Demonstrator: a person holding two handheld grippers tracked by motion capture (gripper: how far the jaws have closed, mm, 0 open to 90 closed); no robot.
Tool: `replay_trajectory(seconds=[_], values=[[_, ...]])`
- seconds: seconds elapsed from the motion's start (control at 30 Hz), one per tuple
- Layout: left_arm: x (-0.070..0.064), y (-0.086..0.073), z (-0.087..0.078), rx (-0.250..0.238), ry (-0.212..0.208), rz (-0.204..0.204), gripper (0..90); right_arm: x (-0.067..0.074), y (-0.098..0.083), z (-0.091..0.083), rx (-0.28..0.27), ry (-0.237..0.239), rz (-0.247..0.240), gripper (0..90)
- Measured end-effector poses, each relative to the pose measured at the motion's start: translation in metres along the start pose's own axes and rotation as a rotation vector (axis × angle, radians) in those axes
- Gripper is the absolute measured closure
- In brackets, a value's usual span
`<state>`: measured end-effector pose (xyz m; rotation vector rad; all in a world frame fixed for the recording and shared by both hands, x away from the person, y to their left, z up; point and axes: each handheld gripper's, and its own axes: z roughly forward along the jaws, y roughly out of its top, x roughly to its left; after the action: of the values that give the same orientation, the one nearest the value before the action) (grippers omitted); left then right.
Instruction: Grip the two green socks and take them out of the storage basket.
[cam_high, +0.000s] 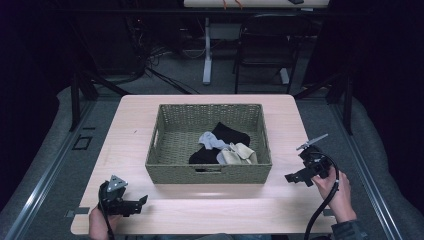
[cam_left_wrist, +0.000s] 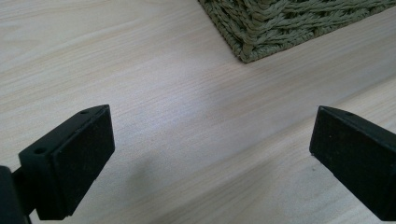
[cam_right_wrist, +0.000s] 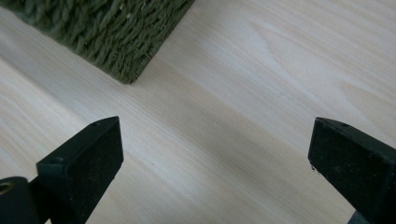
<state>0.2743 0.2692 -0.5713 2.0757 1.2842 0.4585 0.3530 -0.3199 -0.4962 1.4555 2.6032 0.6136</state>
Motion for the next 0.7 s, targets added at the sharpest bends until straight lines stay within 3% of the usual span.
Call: replay_trajectory(seconds=[0.03, 0.7], values=[[0.0, 0.0, 0.0, -0.001, 0.001, 0.002, 0.0, 0.0, 0.002, -0.001, 0.002, -0.013, -0.005, 2.5], [0.0, 0.0, 0.0, -0.001, -0.002, -0.001, 0.0, 0.014, 0.045, -0.034, -0.024, 0.025, -0.049, 3.0]])
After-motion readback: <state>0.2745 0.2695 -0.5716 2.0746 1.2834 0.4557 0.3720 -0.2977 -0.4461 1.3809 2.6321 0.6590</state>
